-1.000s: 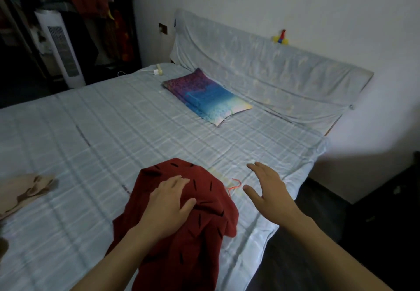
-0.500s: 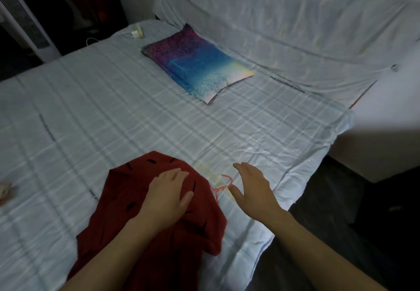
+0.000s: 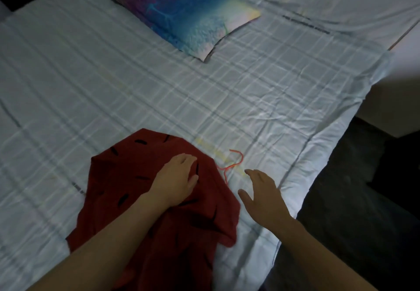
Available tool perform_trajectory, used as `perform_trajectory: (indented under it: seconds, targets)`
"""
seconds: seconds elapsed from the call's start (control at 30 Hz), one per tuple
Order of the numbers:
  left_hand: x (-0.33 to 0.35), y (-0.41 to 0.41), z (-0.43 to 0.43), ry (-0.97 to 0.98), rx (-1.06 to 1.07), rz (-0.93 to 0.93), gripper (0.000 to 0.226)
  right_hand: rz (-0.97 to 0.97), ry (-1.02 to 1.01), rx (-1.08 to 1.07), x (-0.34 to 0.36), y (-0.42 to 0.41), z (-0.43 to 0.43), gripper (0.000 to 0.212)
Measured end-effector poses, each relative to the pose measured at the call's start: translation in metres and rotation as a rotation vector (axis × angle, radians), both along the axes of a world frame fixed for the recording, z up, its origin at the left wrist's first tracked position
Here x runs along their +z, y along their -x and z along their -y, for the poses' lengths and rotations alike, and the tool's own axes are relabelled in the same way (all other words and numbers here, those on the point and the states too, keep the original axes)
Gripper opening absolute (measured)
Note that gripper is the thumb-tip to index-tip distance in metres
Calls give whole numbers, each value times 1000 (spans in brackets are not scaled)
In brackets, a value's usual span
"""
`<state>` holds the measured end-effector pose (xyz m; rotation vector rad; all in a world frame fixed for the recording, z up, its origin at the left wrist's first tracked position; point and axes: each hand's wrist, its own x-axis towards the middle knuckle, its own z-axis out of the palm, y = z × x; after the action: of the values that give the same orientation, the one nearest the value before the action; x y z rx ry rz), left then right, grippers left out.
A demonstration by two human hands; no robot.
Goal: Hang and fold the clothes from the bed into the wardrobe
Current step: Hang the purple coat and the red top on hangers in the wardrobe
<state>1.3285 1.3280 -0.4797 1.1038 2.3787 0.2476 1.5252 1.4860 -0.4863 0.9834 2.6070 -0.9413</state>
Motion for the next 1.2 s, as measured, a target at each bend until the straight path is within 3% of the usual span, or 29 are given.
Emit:
perform_trajectory:
  seconds: [0.17,0.53,0.67,0.83,1.07,1.2]
  targets:
    - [-53,5,-8,-15,-78,40,56,63,43,-88,-43,-9,26,58]
    - [-138,48,-46,35,-320,-76,61,232,163,-300,-118,13,57,71]
    - [-152,53,-54,108,-397,-208,62,261,145,-349,-131,15,62,55]
    - [-154,52,-52,82,-373,-297,37,286,214,-428,-141,15,58,33]
    - [-120,56,-27,-71,-290,-250,23,79,221,-527,-135,4,54,22]
    - [-78,61,-21,-167,-231,-302,20,-104,203,-609,-108,9,44,30]
